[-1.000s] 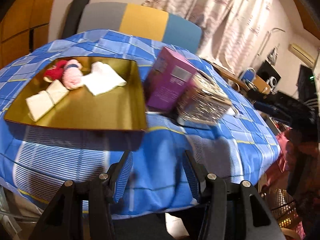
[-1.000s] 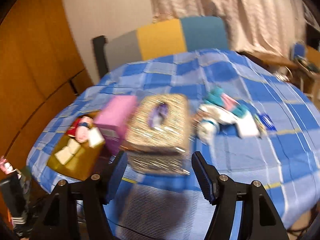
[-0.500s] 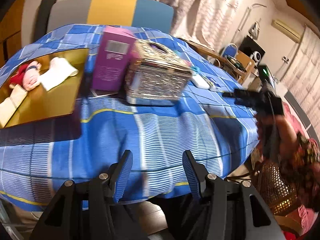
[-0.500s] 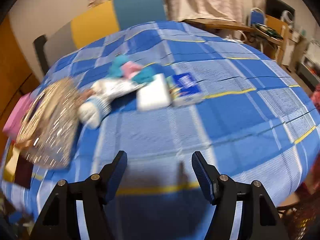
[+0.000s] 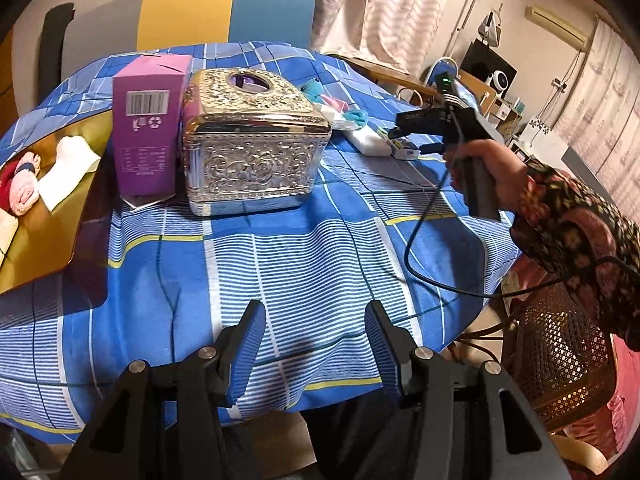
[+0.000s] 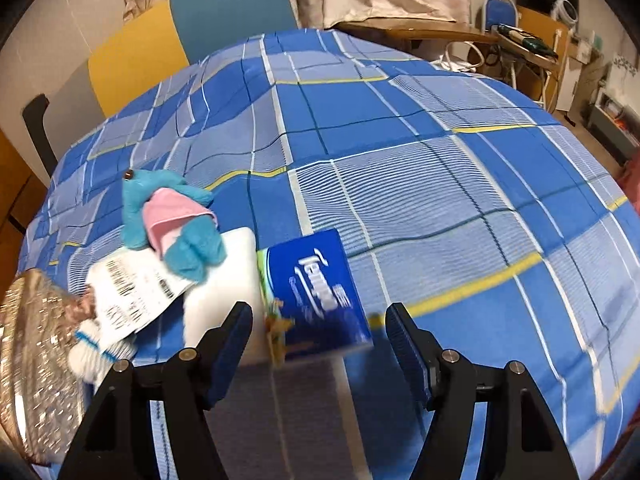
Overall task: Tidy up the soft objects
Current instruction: 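Grasp the blue Tempo tissue pack with the right tool, then grasp the white rectangular sponge with the left tool while the right tool holds the Tempo pack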
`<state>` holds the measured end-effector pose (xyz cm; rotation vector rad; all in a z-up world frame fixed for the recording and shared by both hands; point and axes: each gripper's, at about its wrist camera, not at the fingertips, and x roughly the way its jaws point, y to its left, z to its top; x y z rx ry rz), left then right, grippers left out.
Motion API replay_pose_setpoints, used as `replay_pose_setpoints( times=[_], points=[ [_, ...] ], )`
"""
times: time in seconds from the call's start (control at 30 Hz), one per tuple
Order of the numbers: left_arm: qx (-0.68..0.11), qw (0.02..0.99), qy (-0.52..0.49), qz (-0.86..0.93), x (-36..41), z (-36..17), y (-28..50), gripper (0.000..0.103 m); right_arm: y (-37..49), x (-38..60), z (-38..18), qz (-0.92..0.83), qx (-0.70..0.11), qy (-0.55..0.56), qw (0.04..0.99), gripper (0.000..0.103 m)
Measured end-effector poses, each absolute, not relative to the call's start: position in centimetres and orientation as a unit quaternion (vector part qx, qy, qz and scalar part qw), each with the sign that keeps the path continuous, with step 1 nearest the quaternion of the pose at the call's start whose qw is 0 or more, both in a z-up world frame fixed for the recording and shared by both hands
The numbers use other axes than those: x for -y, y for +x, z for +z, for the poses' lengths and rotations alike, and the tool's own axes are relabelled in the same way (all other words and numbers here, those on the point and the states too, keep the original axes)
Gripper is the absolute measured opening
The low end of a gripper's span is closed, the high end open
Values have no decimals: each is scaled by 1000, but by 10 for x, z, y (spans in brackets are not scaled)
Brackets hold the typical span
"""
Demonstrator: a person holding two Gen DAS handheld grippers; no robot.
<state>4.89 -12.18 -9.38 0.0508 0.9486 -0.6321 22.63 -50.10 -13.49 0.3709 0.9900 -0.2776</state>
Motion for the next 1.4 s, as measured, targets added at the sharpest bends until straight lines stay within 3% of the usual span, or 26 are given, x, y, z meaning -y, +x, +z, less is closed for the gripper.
replay_pose_setpoints(
  times=[0.17,0.27,0.47,0.6,0.77,1.03,1.13,1.3,1.4],
  points=[
    [-451,838,31,-307,138,-92,56,52,236,502,-146,-122,-480,169,852,57],
    [-447,836,37,-315,153,-87,60,52,233,502,-146,-110,-483,152,855,55],
    [-442,831,40,-335,193,-76,75,52,198,513,-139,-99,-493,133,854,55],
    [-443,830,47,-335,233,-71,94,63,161,533,-139,-97,-508,154,842,55],
    [-453,827,47,-331,292,-71,128,64,127,544,-138,-85,-508,176,839,55],
    [-472,834,82,-274,367,-103,194,64,119,550,-140,-65,-497,215,838,55],
    [-482,833,90,-255,388,-119,221,70,120,550,-139,-64,-499,211,838,55],
    [-498,831,96,-229,406,-140,253,71,122,552,-139,-62,-499,219,836,55],
    [-504,828,103,-222,408,-148,261,67,122,551,-140,-60,-500,223,835,55]
  ],
)
